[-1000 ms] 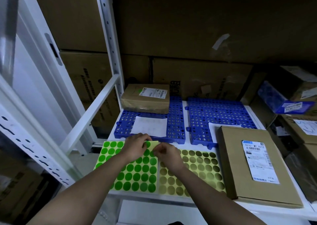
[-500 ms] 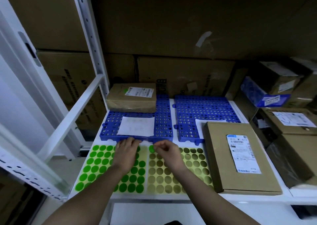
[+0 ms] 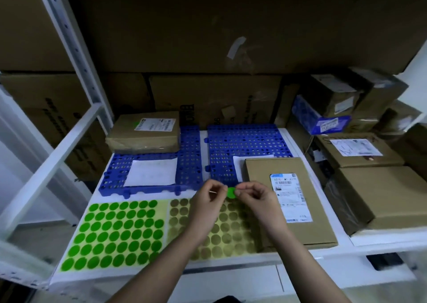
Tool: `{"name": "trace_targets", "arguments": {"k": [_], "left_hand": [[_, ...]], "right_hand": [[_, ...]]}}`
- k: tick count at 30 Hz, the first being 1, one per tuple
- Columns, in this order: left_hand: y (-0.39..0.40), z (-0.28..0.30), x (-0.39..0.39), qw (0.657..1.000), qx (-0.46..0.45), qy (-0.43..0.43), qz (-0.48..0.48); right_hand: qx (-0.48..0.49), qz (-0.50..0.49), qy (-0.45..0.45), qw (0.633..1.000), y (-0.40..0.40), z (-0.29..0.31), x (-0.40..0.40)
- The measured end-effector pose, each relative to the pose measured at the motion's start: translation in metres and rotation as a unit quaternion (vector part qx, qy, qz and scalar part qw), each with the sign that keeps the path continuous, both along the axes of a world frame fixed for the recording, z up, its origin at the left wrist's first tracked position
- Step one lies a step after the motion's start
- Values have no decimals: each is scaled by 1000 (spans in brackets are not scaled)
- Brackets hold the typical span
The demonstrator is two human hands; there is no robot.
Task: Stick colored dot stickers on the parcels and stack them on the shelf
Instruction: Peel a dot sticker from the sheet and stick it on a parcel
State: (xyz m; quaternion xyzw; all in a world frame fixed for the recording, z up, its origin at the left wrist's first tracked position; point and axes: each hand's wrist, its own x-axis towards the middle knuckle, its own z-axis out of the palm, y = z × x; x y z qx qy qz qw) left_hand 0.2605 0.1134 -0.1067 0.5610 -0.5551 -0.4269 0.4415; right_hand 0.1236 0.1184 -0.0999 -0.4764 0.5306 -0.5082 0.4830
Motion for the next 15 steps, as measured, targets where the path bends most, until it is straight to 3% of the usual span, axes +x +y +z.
{"name": "trace_targets", "arguments": {"k": [7, 15], "left_hand": [[6, -13, -61, 997, -12, -39, -64], [24, -24, -114, 962, -92, -254, -41]], "right_hand": [[24, -23, 58, 998, 18, -3, -69], [98, -8, 160, 982, 36, -11, -127]]}}
